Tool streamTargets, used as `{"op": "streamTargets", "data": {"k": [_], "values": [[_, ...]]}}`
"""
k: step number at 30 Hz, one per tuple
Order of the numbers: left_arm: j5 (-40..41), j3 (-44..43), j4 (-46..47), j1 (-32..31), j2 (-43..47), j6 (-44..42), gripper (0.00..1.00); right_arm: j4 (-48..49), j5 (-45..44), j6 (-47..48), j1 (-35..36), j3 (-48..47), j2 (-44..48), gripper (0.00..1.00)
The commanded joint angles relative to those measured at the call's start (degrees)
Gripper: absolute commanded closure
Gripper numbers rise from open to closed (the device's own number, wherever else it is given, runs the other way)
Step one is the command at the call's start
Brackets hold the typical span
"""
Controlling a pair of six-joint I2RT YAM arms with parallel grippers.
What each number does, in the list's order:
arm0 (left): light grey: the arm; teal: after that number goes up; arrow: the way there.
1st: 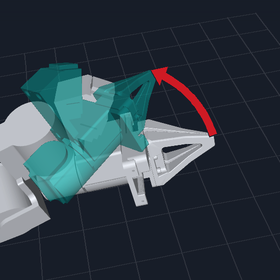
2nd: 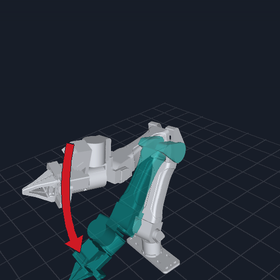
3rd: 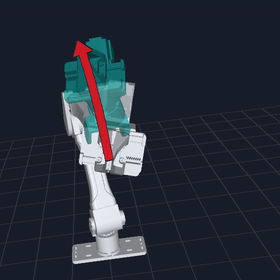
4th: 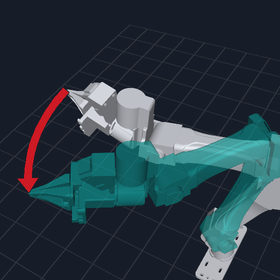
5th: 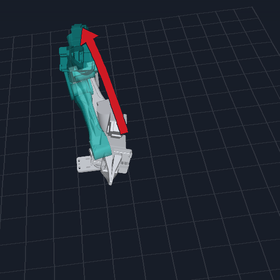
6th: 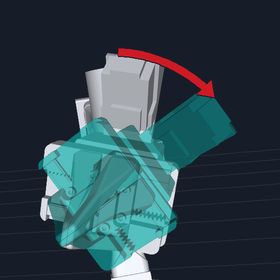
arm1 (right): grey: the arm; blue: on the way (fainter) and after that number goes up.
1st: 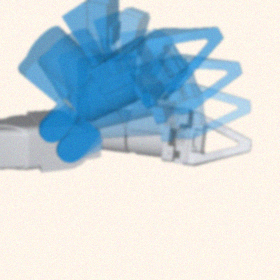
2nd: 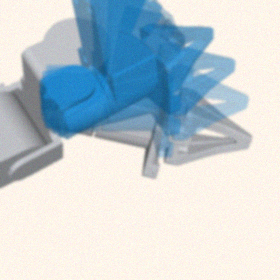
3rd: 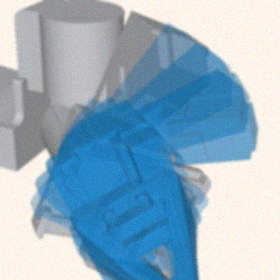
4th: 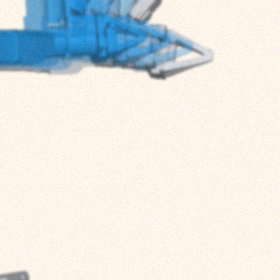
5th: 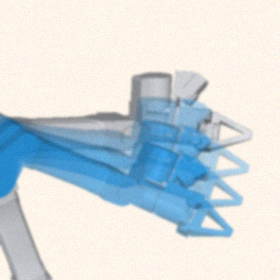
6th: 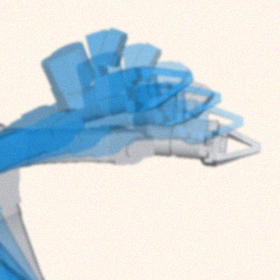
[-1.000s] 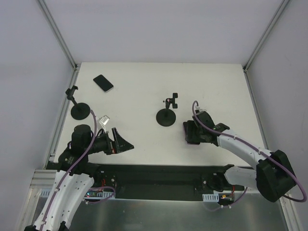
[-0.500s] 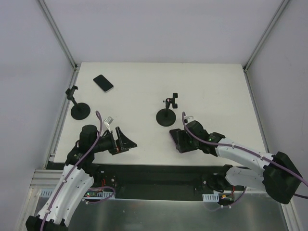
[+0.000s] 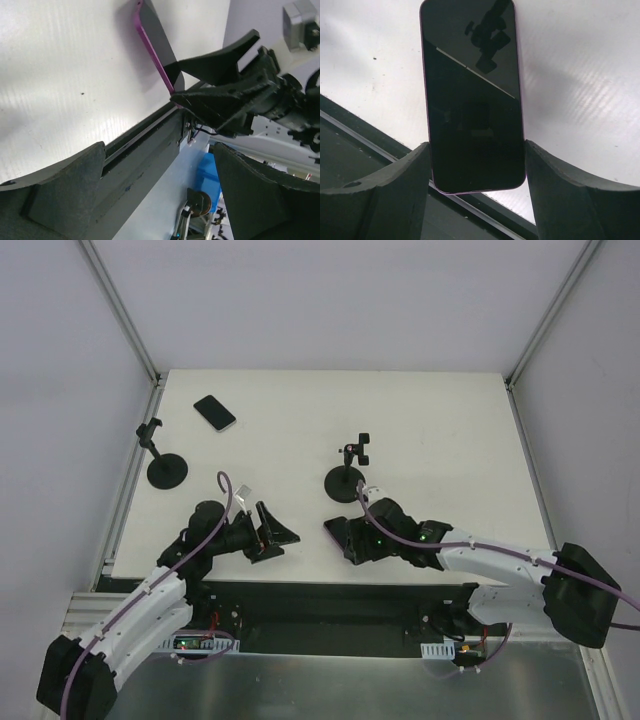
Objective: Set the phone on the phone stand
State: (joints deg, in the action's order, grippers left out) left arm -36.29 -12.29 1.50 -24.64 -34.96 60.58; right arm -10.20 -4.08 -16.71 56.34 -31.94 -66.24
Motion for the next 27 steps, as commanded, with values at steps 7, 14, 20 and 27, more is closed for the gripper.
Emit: {"op": "streamTargets", "data": {"k": [7, 14, 20, 27], "values": [[12.0, 3.1, 22.2, -10.1, -18.1, 12.4, 0.17, 4.4, -0.4, -9.4, 3.3, -5.1, -5.2, 0.99], [15.4, -1.5, 33.6, -14.8, -33.1, 15.8, 0.2, 5.7, -0.1, -11.8, 4.2, -5.1, -6.4, 0.99], [16.3, -6.9, 37.7, -16.6, -44.0, 16.1, 0.28, 6.2, 0.1, -12.7, 5.3, -5.3, -5.7, 0.99], [14.7, -8.1, 47.3, -17.4, -54.2, 19.4, 0.5, 6.1, 0.4, -12.8, 6.0, -5.5, -5.9, 0.99]]}}
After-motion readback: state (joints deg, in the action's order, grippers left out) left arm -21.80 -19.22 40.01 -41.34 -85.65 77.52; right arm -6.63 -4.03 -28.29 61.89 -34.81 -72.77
